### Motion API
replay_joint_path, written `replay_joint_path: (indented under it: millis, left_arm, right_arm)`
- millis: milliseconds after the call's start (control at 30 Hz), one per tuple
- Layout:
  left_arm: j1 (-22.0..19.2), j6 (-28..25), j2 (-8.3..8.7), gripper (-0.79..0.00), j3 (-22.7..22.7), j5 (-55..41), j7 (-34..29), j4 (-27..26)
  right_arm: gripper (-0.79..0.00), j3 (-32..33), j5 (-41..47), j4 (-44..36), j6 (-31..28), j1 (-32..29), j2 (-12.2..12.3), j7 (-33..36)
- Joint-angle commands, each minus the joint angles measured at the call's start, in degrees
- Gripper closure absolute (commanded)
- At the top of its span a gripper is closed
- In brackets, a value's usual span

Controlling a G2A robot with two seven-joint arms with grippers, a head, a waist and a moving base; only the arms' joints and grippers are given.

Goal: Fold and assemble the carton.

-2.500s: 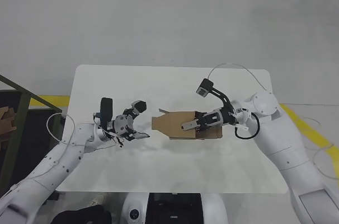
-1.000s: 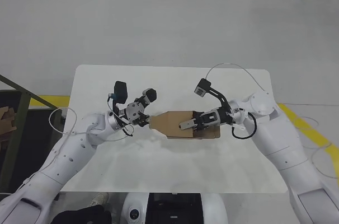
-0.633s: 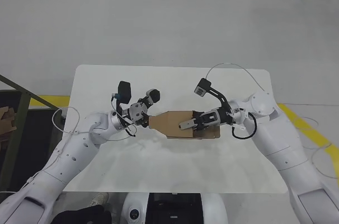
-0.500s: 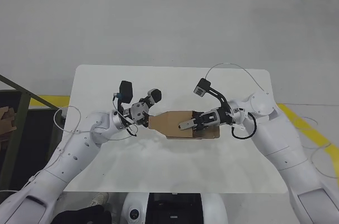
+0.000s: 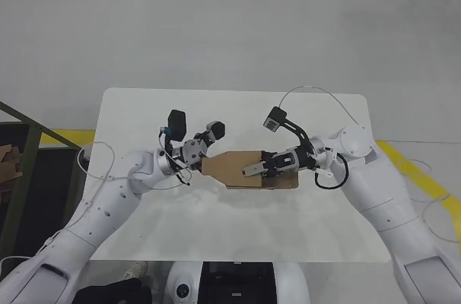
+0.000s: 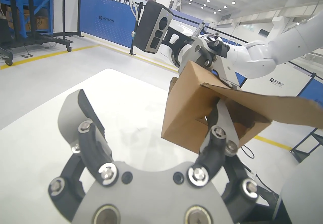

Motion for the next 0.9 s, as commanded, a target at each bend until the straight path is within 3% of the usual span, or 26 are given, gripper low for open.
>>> replay_joint_path:
  millis: [0, 500, 867]
  left_arm:
    - [0.1, 0.0, -0.21, -0.785, 0.0, 0.2, -0.2, 0.0]
    - [-1.5, -0.4, -1.8, -0.785, -0.4, 1.2, -0.6, 1.8]
    - [1.9, -2.7, -1.19, -0.785, -5.0, 1.7, -0.1, 1.1]
  right_arm:
    - [0.0, 0.0, 0.0, 0.0, 0.0, 0.0, 0.0, 0.0]
    - [0.0, 0.0, 0.4, -0.6, 0.0, -0.6, 0.0, -0.1]
    - [0.0, 2.1, -0.1, 0.1, -0.1, -0.8, 0.5, -0.2]
